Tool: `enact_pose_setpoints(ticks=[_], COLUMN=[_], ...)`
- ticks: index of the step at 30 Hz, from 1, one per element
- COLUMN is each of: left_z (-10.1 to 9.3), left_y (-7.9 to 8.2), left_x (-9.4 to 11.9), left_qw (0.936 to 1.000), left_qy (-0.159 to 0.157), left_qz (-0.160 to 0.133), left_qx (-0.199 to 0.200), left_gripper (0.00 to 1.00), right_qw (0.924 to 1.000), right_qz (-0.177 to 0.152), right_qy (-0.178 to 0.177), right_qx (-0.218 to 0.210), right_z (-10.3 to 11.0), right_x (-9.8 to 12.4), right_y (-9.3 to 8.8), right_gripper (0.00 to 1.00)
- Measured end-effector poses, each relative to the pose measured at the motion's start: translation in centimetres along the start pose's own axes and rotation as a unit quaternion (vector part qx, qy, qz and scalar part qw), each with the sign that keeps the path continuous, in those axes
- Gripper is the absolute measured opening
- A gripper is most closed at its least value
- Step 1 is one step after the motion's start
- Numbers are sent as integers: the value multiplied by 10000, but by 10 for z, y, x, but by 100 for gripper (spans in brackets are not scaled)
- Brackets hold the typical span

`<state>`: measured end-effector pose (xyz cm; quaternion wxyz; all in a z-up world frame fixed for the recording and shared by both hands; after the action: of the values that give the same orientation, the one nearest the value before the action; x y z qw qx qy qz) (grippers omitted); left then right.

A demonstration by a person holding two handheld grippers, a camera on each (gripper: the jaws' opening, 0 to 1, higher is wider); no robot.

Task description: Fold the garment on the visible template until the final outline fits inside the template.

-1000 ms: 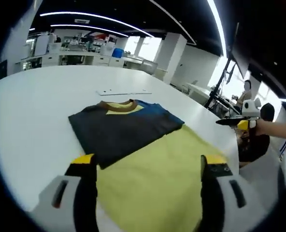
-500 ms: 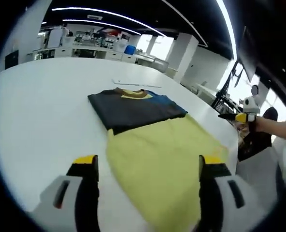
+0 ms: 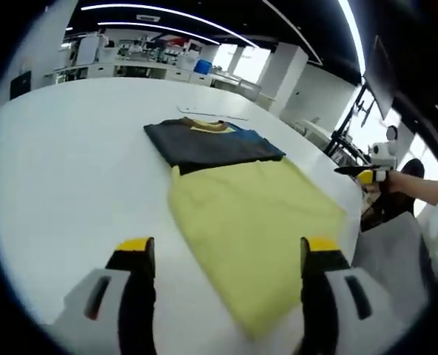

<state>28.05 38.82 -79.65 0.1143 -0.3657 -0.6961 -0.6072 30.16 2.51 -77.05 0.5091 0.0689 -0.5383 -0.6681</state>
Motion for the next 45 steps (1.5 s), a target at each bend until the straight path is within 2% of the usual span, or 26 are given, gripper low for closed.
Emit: enact_pose_setpoints(ticks=[6, 9, 11, 13, 15, 19, 22, 26, 28, 33, 35, 45], left_z=[-5, -4, -6, 0, -1, -5, -6, -16, -17, -17, -22, -11], left_y=[-15, -23, -30, -40, -51, -62, -65, -72, -74, -77, -78, -83], left_x=[10, 13, 17, 19, 23, 32, 35, 39, 39, 40, 39, 38], left_qw=[9999, 9997, 9996, 9989, 9979, 9976, 9971, 9964, 9962, 9945, 9945, 9912], left_qy=[-14, 38, 109, 316, 317, 347, 376, 289, 269, 465, 401, 622], left_qz=[143, 221, 268, 347, 558, 597, 668, 799, 832, 939, 957, 1087], left_qx=[-3, 45, 47, -79, 12, -30, 34, -21, 25, -54, -101, 425], left_gripper=[72, 69, 67, 61, 60, 56, 53, 42, 41, 29, 27, 6], right_qw=[9995, 9987, 9983, 9974, 9965, 9950, 9941, 9930, 9925, 9915, 9917, 9899], right_qz=[294, 505, 583, 720, 824, 981, 1063, 1149, 1183, 1234, 1215, 1167], right_qy=[-6, -5, -30, -51, -92, -95, -71, -53, -44, -25, -43, 47], right_qx=[109, 81, -23, -10, -71, -167, -211, -254, -317, -402, -426, -806], right_z=[5, 7, 4, 4, 3, 4, 7, 7, 7, 7, 5, 8], right_x=[4, 6, 7, 10, 11, 13, 14, 13, 13, 13, 14, 10], right_y=[-18, -32, -41, -52, -61, -75, -80, -85, -87, -91, -92, -95], right_gripper=[79, 71, 61, 52, 49, 40, 34, 28, 24, 21, 19, 5])
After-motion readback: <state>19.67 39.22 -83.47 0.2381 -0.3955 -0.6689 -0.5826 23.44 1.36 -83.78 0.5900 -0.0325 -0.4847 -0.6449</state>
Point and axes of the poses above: the point that each gripper's makers call its tool centre point, and the gripper's own axes: x roughly backward along the fingers, z roughly to its left, y roughly out of its top, the point moved 1 cm from there along x, roughly backward along the fingers, and after that the axes turned 12 degrees about y, right-handed, at the moved point
